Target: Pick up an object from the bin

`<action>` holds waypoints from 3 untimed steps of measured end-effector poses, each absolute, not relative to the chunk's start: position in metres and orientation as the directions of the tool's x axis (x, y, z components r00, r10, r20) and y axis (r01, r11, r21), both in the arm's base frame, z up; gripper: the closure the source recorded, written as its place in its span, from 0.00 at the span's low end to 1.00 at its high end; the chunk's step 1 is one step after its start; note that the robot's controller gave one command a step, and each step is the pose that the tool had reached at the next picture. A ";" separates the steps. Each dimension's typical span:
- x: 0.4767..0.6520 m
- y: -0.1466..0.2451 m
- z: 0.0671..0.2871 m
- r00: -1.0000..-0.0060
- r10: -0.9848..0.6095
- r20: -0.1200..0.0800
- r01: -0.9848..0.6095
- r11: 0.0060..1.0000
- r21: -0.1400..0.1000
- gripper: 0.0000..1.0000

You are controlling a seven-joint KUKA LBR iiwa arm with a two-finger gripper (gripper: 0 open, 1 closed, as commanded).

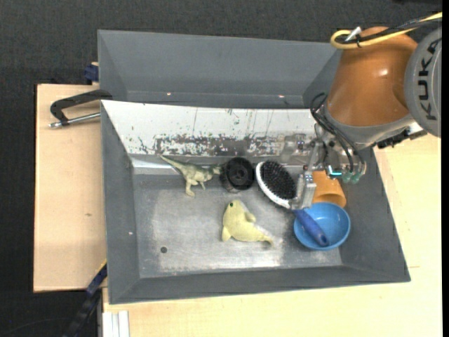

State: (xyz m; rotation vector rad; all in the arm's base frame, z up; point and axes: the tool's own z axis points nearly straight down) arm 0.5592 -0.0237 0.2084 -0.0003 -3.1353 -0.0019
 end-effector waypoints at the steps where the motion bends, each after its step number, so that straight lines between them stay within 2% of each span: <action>1: 0.592 -0.036 0.076 -1.000 0.019 -0.025 0.019 1.000 0.002 0.00; 2: 0.592 -0.035 0.078 -1.000 0.017 -0.024 0.017 1.000 0.002 1.00; 3: 0.594 -0.041 0.199 -1.000 -0.019 -0.014 -0.019 1.000 -0.001 1.00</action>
Offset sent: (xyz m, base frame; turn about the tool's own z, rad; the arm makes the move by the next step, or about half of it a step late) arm 0.0250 -0.0137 -0.1384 0.0172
